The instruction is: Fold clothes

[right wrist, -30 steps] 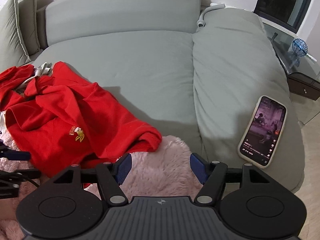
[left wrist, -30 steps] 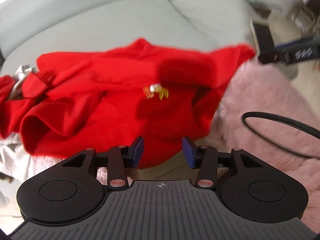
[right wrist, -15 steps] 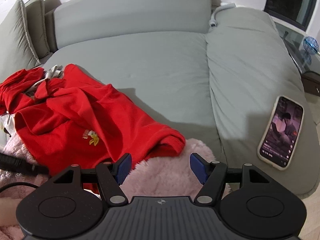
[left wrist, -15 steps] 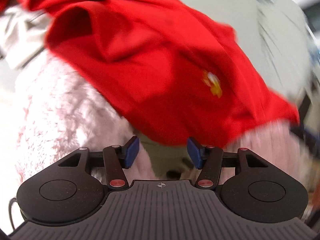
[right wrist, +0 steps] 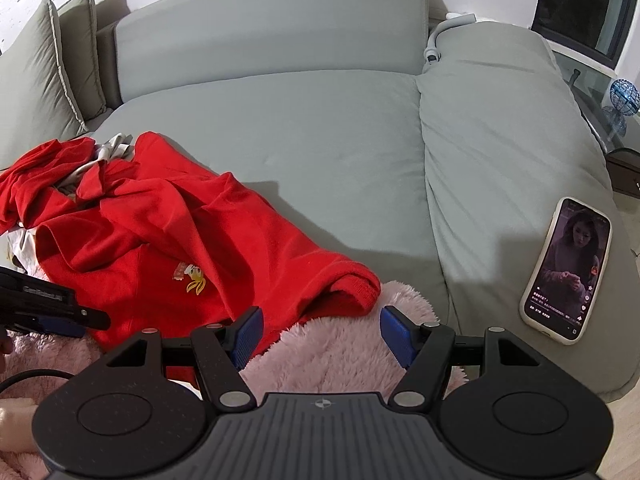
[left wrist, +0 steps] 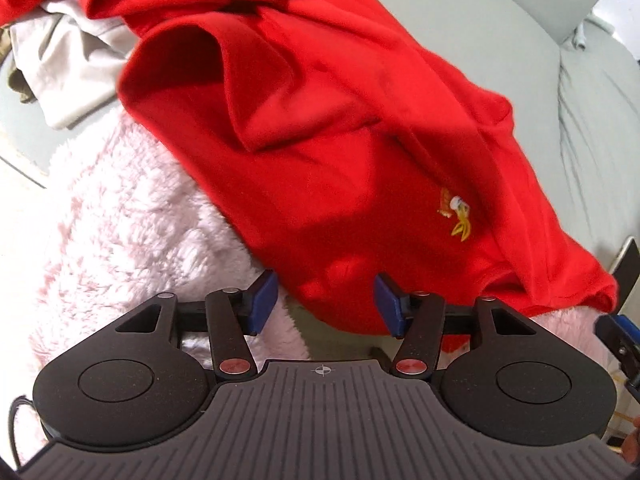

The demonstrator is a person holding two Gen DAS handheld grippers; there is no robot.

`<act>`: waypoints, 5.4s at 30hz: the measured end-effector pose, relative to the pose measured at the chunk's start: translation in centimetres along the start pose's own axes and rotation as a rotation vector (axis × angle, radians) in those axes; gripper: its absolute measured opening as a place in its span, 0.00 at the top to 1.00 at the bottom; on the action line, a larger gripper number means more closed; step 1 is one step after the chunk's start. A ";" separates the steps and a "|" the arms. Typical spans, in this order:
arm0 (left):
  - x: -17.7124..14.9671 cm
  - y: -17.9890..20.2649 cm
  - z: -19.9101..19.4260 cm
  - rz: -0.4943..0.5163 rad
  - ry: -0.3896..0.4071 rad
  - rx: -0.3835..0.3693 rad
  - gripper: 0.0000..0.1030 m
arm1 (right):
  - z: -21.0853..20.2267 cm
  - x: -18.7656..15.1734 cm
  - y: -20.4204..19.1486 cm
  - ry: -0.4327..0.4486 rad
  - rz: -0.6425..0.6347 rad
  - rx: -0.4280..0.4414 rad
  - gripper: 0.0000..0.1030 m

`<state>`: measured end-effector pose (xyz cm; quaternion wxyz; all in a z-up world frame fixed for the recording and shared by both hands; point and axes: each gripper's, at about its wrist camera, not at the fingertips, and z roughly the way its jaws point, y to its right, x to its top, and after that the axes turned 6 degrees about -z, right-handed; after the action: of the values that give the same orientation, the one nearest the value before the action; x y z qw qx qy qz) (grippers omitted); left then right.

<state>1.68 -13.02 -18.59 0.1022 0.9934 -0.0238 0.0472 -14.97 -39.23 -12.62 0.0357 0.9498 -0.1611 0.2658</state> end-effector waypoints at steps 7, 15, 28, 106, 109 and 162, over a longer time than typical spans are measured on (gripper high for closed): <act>0.2 0.9 1.4 0.030 0.021 0.058 0.45 | 0.0 -0.1 0.0 0.003 0.013 -0.009 0.37; 0.5 1.8 3.0 0.069 0.059 0.121 0.70 | -0.2 -0.2 0.0 0.006 0.014 -0.019 0.37; -0.3 0.2 -6.9 0.110 0.273 -0.027 0.98 | -0.4 -0.1 0.1 0.023 0.015 -0.031 0.37; 0.0 -7.0 -7.1 0.206 0.278 -0.030 0.94 | 9.0 4.0 2.8 -0.286 0.351 0.047 0.53; 0.1 -7.0 -7.1 0.206 0.276 -0.028 0.94 | 9.3 3.4 2.3 -0.252 0.313 0.076 0.52; 1.0 -8.3 -7.2 0.114 0.263 -0.295 0.97 | 1.5 3.6 1.0 -0.024 0.424 0.410 0.94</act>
<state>2.55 -3.51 -13.14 0.2460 0.9499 -0.0731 0.1782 -11.64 -41.46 -12.02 -0.2149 0.8855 -0.2992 0.2831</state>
